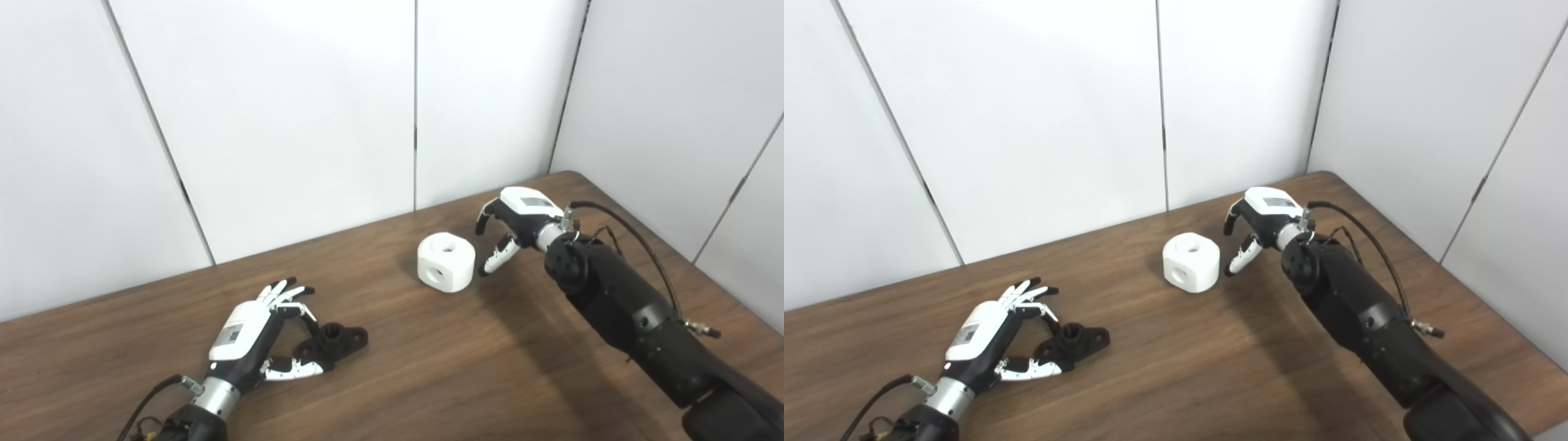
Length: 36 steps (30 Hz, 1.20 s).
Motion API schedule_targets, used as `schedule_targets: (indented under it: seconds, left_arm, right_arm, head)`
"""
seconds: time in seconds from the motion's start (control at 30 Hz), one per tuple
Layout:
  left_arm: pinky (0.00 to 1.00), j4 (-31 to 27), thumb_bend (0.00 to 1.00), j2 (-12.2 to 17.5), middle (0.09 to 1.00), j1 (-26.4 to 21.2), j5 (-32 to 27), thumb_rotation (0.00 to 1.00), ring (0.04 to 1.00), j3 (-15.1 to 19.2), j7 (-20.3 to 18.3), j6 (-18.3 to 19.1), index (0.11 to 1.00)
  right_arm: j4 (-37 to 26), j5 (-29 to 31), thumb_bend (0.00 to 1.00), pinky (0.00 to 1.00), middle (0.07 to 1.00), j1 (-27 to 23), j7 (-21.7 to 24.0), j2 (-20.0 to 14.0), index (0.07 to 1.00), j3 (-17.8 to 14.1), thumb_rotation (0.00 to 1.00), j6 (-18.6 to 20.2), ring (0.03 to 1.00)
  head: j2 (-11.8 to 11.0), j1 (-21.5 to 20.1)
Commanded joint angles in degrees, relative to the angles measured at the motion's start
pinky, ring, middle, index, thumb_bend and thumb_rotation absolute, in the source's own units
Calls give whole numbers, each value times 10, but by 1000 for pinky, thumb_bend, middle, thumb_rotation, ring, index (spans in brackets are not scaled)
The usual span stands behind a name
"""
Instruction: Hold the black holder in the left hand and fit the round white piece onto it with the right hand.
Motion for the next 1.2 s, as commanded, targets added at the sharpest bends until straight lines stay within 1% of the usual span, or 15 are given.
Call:
schedule_targets:
  seconds: [0.0,0.07,0.17,0.23,0.3,0.4,0.53,0.67,0.77,0.83,0.93,1.0,1.07,1.1,1.17]
  left_arm:
    - [1000,37,523,15,880,64,3,75,983,-8,-2,3,475]
    - [1000,37,523,15,879,63,1,75,980,-7,-3,2,475]
    - [1000,37,523,14,881,61,0,75,983,-6,-7,3,475]
    - [1000,35,523,14,882,61,0,75,985,-6,-8,4,475]
    - [1000,32,523,14,883,62,2,76,984,-6,-10,8,475]
    - [1000,33,523,13,876,62,3,76,976,-6,-4,5,475]
    - [1000,38,523,12,875,60,1,75,975,-5,-5,6,475]
    - [1000,41,524,10,880,57,0,74,985,-4,-7,7,475]
    - [1000,44,524,10,880,56,1,73,984,-5,-4,4,475]
    - [1000,46,524,9,880,55,1,72,982,-4,-2,3,475]
    - [1000,43,524,9,882,56,0,73,983,-3,-6,6,475]
    - [1000,45,524,10,881,55,1,73,982,-3,-3,4,475]
    - [1000,45,524,9,879,55,2,73,978,-3,-2,4,475]
    - [1000,46,524,9,879,55,3,73,977,-4,-2,5,475]
    - [1000,47,524,9,883,54,1,74,983,-4,-7,6,475]
  right_arm:
    - [-20,0,833,711,837,-30,-5,-14,644,-6,211,-11,811]
    - [-27,-1,840,717,849,-33,14,-18,667,-1,203,-2,821]
    - [-44,-15,873,763,919,-42,71,-28,766,14,206,34,886]
    - [-53,-23,902,782,943,-46,101,-36,811,24,211,49,908]
    - [-70,-29,975,769,969,-48,129,-43,885,30,232,62,920]
    - [-110,-44,1000,775,996,-51,185,-54,954,37,274,93,945]
    - [-166,-120,1000,802,1000,-56,307,-42,993,9,312,105,962]
    - [-217,-217,1000,725,1000,-70,440,-25,1000,-4,348,105,960]
    - [-248,-281,1000,703,1000,-80,515,-11,1000,-4,364,105,964]
    - [-264,-308,1000,717,1000,-85,553,-6,1000,-2,385,105,970]
    - [-284,-333,1000,723,1000,-90,588,4,996,-6,411,104,978]
    - [-297,-347,1000,729,1000,-89,596,18,977,-20,441,104,982]
    - [-307,-357,1000,724,1000,-85,590,37,942,-42,467,105,983]
    - [-313,-361,1000,728,1000,-80,580,49,942,-54,525,105,991]
    - [-324,-366,1000,714,1000,-68,558,66,916,-70,577,105,979]
  head:
    - [2,0]
    - [2,0]
    - [4,1]
    - [5,2]
    - [5,4]
    - [6,5]
    - [8,4]
    - [8,3]
    - [8,4]
    - [9,5]
    - [9,6]
    - [12,5]
    - [12,5]
    - [11,3]
    - [12,4]
